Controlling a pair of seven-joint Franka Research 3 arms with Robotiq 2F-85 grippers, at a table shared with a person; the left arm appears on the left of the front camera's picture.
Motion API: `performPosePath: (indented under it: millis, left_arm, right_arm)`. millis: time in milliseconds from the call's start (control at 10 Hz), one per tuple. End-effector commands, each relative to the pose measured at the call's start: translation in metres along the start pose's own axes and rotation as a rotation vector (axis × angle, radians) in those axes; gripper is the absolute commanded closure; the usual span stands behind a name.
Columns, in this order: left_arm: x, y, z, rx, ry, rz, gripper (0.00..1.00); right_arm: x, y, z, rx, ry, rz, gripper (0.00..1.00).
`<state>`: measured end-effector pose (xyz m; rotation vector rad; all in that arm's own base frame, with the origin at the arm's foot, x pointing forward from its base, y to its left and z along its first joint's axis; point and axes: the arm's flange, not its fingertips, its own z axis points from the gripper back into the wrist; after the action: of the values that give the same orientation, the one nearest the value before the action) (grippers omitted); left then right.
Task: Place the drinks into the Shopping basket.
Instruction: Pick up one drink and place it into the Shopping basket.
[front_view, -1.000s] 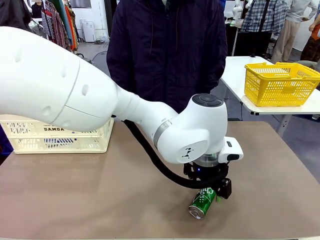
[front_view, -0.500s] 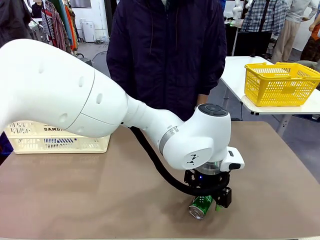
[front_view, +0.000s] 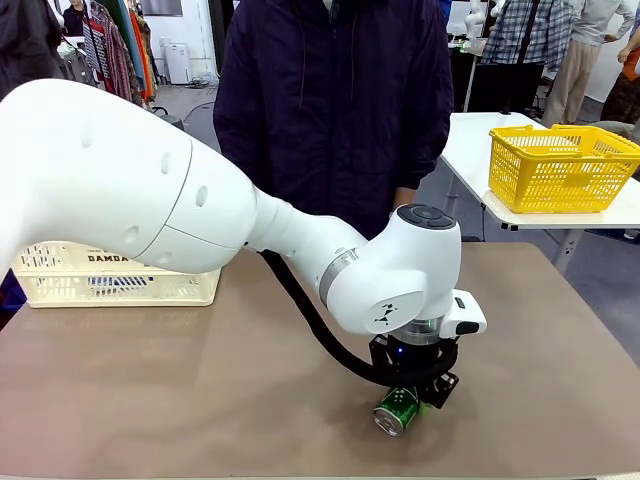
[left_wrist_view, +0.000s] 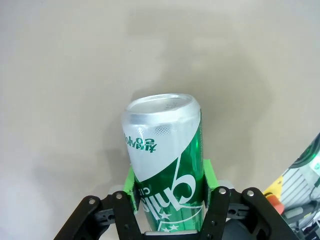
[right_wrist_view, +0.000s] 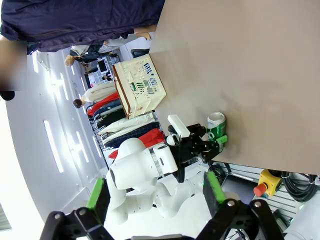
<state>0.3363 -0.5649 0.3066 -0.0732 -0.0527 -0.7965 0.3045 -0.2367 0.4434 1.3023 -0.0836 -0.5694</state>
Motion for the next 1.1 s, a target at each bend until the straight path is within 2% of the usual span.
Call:
performPosePath:
  millis: [0, 300, 500, 600, 700, 800, 900, 1000]
  left_arm:
    - [0.0, 0.001, 0.005, 0.032, -0.011, 0.025, 1.0]
    - [-0.001, 0.002, 0.007, 0.033, -0.019, 0.04, 1.0]
    - [-0.008, 0.013, 0.025, 0.072, -0.055, 0.076, 1.0]
    - [-0.015, 0.03, 0.054, 0.056, -0.05, 0.085, 1.0]
    - [-0.031, 0.039, 0.105, -0.027, -0.045, 0.066, 1.0]
    - [-0.046, 0.044, 0.149, -0.065, -0.053, 0.147, 1.0]
    - [-0.064, 0.049, 0.179, -0.065, -0.021, 0.209, 1.0]
    - [-0.08, 0.057, 0.194, -0.059, -0.041, 0.266, 1.0]
  right_arm:
    - [0.0, 0.005, 0.002, 0.016, 0.002, -0.009, 0.0]
    - [0.0, 0.005, 0.002, 0.016, 0.002, -0.009, 0.0]
    - [0.0, 0.005, 0.002, 0.016, 0.002, -0.009, 0.0]
    - [0.0, 0.005, 0.002, 0.016, 0.002, -0.009, 0.0]
    - [0.0, 0.005, 0.002, 0.016, 0.002, -0.009, 0.0]
    - [0.0, 0.005, 0.002, 0.016, 0.002, -0.009, 0.0]
    - [0.0, 0.005, 0.002, 0.016, 0.002, -0.009, 0.0]
    - [0.0, 0.005, 0.002, 0.016, 0.002, -0.009, 0.0]
